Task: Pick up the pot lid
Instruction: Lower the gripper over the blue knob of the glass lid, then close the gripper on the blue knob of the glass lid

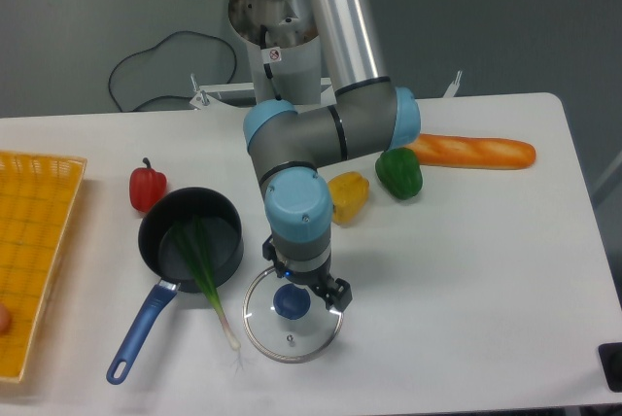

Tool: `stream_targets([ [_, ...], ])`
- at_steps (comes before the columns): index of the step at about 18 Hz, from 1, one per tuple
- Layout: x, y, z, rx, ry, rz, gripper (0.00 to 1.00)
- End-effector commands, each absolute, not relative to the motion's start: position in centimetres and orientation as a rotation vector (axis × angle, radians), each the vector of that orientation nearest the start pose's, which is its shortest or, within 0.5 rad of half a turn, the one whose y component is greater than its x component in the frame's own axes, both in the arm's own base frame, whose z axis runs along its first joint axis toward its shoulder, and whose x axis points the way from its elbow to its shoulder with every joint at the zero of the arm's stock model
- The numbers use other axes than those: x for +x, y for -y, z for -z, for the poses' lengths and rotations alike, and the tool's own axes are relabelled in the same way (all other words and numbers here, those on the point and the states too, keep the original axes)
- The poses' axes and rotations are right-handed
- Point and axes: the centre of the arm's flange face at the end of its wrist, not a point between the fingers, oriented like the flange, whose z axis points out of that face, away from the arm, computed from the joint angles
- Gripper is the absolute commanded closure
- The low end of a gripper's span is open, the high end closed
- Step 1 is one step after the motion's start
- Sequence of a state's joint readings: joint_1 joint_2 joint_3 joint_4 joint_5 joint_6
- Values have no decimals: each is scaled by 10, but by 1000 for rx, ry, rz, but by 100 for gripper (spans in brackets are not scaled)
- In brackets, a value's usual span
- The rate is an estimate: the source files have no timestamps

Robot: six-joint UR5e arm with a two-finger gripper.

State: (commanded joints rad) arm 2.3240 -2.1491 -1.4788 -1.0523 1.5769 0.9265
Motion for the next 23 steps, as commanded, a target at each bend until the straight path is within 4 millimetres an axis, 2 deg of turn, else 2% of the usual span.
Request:
stream_targets([
  [13,-365,-594,-222,-3121,-247,-11,0],
  [23,-362,-595,-221,-3095,-207,42,0],
])
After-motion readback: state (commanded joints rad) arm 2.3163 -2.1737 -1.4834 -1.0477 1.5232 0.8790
